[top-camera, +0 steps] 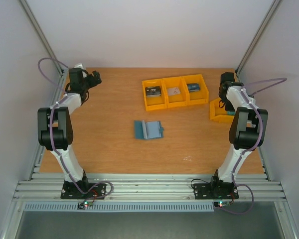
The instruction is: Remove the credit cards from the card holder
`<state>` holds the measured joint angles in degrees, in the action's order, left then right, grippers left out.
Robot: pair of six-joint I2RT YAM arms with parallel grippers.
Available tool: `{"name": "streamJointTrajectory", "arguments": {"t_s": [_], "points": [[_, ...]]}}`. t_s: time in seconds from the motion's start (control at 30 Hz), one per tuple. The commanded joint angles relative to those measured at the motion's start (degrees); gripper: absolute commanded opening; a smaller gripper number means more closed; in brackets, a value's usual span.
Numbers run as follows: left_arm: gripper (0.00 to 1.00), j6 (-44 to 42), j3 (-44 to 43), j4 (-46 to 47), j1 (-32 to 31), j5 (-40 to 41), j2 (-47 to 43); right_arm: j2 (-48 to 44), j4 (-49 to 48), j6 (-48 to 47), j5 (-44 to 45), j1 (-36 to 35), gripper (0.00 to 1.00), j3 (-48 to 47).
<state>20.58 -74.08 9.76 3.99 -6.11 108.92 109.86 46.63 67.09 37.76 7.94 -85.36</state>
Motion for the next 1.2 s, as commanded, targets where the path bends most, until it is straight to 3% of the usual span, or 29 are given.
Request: {"name": "streamJointTrajectory", "arguments": {"t_s": [0.0, 0.4, 1.17], "points": [[0.99, 0.2, 1.4, 3.7, 0.8, 0.3, -1.6, 0.2, 0.1, 5.0, 8.1, -0.7, 0.01, -1.3], [0.99, 0.3, 2.1, 3.8, 0.9, 1.5, -2.0, 5.8, -3.4, 5.4, 9.5, -1.7, 0.01, -4.7], [0.99, 0.8, 2.3, 3.6, 0.9, 2.0, -2.6, 7.3, -7.9, 1.5, 10.3, -2.1, 0.03, -1.2]]}}
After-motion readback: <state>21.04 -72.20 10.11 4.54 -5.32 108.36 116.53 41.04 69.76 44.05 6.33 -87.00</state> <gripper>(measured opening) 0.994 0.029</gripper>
